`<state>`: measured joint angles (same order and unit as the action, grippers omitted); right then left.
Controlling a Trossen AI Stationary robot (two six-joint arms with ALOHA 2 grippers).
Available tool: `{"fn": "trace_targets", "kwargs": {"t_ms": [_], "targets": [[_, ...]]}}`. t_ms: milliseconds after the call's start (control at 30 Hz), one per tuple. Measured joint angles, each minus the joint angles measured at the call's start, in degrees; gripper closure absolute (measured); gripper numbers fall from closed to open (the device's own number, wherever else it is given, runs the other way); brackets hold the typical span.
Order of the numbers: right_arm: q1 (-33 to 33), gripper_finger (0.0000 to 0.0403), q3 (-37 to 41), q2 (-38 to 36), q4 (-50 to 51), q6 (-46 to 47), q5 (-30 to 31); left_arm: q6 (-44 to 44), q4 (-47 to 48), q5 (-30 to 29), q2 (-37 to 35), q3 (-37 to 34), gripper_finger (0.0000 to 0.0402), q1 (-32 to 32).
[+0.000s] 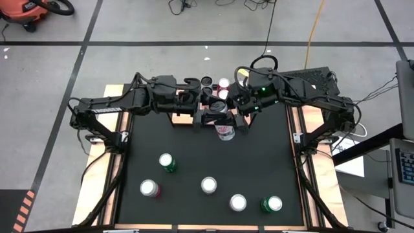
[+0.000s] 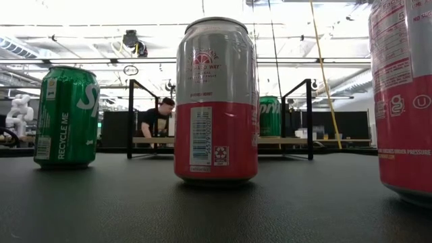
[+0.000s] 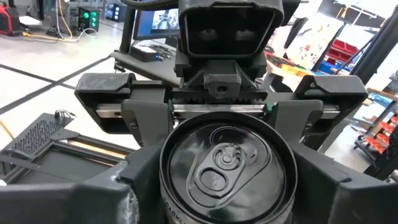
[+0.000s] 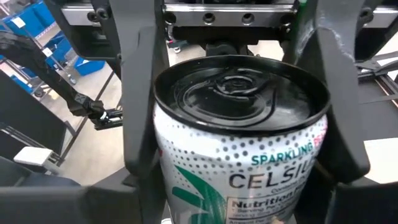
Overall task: Place canned beverage on shelf
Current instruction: Put the white soda can on the shelf
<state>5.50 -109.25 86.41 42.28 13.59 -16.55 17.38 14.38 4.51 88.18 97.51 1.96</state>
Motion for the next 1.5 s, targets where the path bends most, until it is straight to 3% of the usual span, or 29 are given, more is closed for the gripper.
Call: {"fn": "trace_targets", "kwargs": {"t_ms": [767, 1133, 1367, 1500], "targets": [[0.1, 0.0068, -0.2, -0.2, 5.2, 8.3, -3.2, -1.8, 0.2, 2.6, -1.4, 0.0, 0.0152, -0.1], [0.1, 0.0064, -0.1, -3.4, 12.4, 4.8, -2.6, -5.3, 2.2, 4.4, -4.2, 0.0, 0.0151, -0.3], [0.1, 0.0064, -0.1, -6.7, 19.7, 1.1, -1.7, -15.1, 4.8, 4.4, -5.7, 0.0, 0.0151, -0.2], [0.1, 0.0064, 0.0, -9.2, 23.3, 0.5, 0.3, -14.9, 4.8, 2.6, -6.0, 0.0, 0.0151, -0.1]]}}
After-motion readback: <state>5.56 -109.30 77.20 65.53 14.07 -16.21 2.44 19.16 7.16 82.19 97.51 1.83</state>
